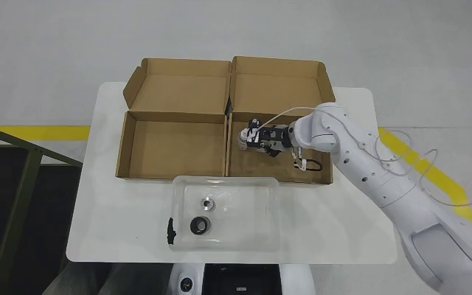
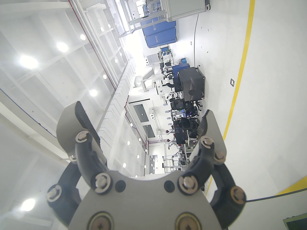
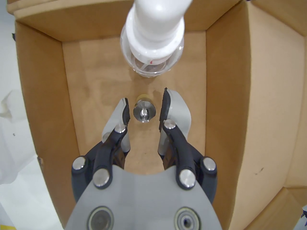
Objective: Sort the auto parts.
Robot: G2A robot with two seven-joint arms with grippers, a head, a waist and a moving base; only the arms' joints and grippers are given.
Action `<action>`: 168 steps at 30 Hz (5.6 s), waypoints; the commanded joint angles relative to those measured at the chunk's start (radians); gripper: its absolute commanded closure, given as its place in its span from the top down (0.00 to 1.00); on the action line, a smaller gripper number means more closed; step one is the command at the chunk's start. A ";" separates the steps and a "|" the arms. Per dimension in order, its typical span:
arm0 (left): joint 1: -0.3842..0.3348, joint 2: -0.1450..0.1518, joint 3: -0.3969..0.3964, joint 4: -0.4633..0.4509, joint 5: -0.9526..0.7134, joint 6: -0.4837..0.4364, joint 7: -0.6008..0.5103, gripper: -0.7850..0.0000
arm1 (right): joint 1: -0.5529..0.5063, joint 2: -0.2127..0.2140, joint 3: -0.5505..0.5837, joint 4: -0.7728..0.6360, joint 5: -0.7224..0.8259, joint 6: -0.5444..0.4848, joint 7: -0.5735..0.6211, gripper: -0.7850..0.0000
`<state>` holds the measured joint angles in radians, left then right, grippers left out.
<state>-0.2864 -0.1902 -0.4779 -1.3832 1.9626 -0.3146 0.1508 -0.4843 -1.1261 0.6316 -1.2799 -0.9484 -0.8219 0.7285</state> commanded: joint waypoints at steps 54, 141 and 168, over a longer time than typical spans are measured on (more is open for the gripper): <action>0.000 0.000 0.000 0.000 0.000 0.000 0.000 1.00 | -0.153 -0.017 -0.105 -0.522 -0.022 0.054 -0.029 0.45; 0.000 0.000 0.000 0.000 0.000 0.000 0.000 1.00 | -0.058 -0.264 -0.298 -0.204 -0.207 -0.077 0.111 0.00; 0.000 0.000 0.000 0.000 0.000 0.000 0.000 1.00 | -0.164 -0.176 -0.093 -0.482 -0.240 -0.069 0.085 0.00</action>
<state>-0.2864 -0.1902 -0.4779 -1.3832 1.9626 -0.3146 0.1508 -0.6479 -1.3032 0.5322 -1.7547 -1.1883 -0.8912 0.8157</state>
